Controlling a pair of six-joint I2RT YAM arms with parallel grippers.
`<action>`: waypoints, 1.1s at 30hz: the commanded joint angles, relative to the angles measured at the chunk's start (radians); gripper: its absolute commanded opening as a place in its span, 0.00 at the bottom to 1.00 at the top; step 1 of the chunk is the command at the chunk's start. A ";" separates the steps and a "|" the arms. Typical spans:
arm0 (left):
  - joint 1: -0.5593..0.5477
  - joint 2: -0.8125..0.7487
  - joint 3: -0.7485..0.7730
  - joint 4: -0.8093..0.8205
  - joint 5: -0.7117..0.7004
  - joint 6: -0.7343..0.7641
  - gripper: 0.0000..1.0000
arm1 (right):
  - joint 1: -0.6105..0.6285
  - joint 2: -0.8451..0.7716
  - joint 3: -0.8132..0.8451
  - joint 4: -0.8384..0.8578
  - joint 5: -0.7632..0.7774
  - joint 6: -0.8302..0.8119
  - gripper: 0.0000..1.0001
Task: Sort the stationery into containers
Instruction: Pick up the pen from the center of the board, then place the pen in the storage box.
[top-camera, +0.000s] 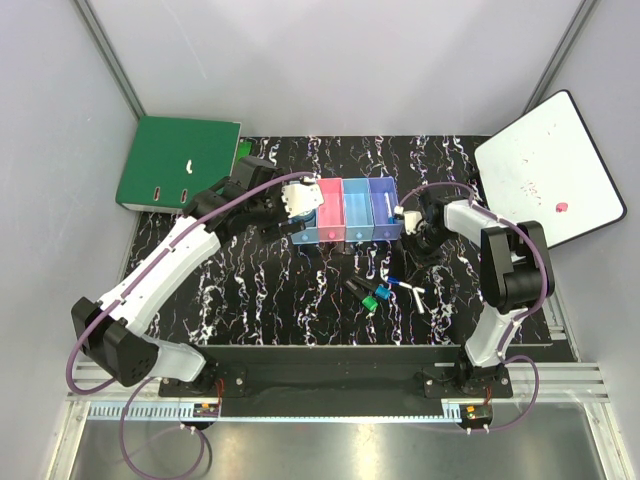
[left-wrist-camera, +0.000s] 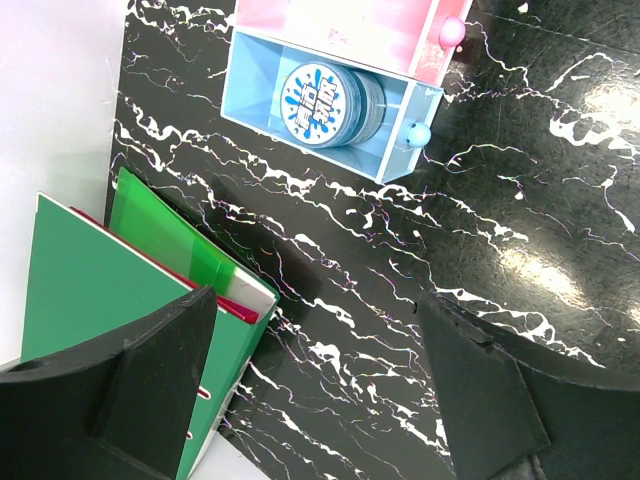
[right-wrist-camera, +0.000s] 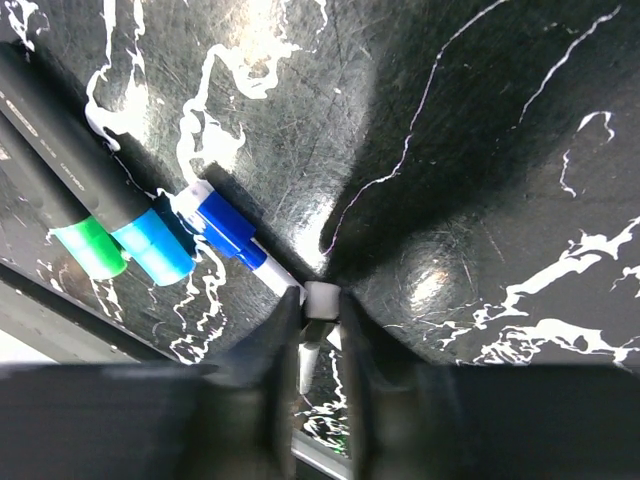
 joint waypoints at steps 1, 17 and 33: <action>-0.003 0.002 0.026 0.047 -0.005 0.010 0.87 | 0.010 -0.007 0.032 -0.018 0.020 -0.014 0.17; -0.003 -0.018 -0.020 0.052 0.013 0.000 0.87 | 0.012 -0.120 0.268 -0.179 0.068 -0.178 0.04; -0.009 -0.050 -0.089 0.072 0.046 -0.037 0.87 | 0.030 0.249 0.970 -0.175 -0.027 0.105 0.02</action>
